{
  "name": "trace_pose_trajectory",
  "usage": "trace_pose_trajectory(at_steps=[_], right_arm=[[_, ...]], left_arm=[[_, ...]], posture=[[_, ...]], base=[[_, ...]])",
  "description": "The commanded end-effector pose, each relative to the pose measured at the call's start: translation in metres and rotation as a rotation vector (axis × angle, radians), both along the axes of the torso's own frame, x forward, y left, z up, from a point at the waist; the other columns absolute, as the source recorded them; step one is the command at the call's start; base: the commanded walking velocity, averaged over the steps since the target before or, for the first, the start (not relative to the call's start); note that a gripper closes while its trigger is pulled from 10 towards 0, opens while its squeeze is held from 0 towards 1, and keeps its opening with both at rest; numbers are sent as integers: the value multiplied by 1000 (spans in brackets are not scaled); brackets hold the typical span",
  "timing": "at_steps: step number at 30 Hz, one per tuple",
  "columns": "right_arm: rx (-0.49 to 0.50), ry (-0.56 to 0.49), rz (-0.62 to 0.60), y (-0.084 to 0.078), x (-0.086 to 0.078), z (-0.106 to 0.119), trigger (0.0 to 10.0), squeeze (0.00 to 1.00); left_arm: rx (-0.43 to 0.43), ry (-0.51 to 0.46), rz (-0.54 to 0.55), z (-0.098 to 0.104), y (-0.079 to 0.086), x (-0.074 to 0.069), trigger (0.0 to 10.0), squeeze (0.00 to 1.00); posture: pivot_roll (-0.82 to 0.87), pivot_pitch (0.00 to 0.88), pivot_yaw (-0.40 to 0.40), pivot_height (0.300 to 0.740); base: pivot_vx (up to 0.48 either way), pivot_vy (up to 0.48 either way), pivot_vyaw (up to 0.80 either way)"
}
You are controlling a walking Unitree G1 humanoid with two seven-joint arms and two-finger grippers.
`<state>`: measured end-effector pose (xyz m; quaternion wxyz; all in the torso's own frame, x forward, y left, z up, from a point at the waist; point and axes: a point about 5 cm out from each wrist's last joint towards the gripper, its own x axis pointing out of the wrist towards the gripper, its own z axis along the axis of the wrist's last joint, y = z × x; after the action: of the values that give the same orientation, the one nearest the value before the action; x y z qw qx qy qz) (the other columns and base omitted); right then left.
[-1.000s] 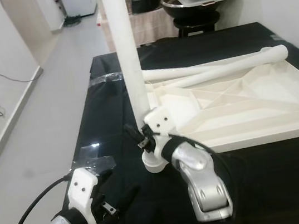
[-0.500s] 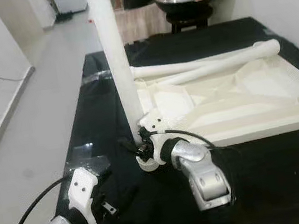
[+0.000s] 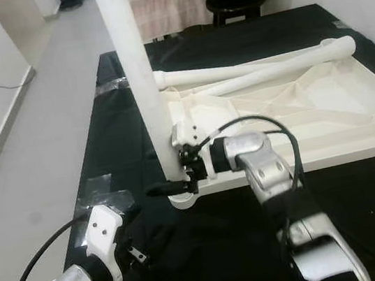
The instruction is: Building children table
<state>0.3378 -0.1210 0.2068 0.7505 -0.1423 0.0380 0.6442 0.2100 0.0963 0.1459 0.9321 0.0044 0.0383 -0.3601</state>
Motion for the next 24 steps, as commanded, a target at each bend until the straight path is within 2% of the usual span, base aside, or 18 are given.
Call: trace_pose_trajectory(at_steps=[1,2,3,8,14,15,16,19,20,21,22,23,24], right_arm=[[10,3,24,2,8,6,3098,0],[10,3,24,2,8,6,3098,0],[16,6,21,2,9,7,0,0],[2,29,56,-5,13,3,0,0],[-4,46,37,-12,13,-5,0,0],[-5,47,15,-14,13,-9,0,0],[-25,43,-75,-16,14,-18,0,0],[-41,38,-139,-18,14,-24,0,0],[-73,55,-458,-19,10,-50,0,0],[-73,71,-677,-12,-7,-67,0,0],[-74,82,-848,-13,-22,-75,0,0],[-74,82,-848,-13,-22,-75,0,0],[-73,89,-943,-15,-31,-78,0,0]], left_arm=[[18,24,-5,-4,1,-4,10000,0],[18,24,-5,-4,1,-4,10000,0],[18,25,-6,-3,0,-4,10000,0],[21,27,-5,-4,1,-5,10000,0],[23,28,-4,-3,2,-5,10000,0],[24,28,-4,-3,2,-5,10000,0],[24,29,-3,-3,3,-5,10000,0],[24,29,-2,-3,3,-5,10000,0],[22,29,-2,-4,4,-6,10000,0],[20,27,-2,-3,5,-5,10000,0],[18,26,-2,-2,7,-5,10000,0],[18,26,-2,-2,7,-5,10000,0],[18,25,-2,-1,7,-4,10000,0]], posture=[[122,164,70,740],[122,164,70,740],[122,164,70,740],[126,166,72,740],[120,168,78,740],[115,170,76,740],[104,172,66,740],[96,174,57,740],[80,177,45,740],[70,188,52,740],[70,190,59,740],[70,190,59,740],[70,190,59,740]], base=[[0,0,0],[0,0,0],[0,0,0],[0,0,0],[0,0,0],[0,0,0],[0,0,0],[0,0,0],[0,0,0],[0,0,0],[0,0,0],[0,0,0],[0,0,0]])
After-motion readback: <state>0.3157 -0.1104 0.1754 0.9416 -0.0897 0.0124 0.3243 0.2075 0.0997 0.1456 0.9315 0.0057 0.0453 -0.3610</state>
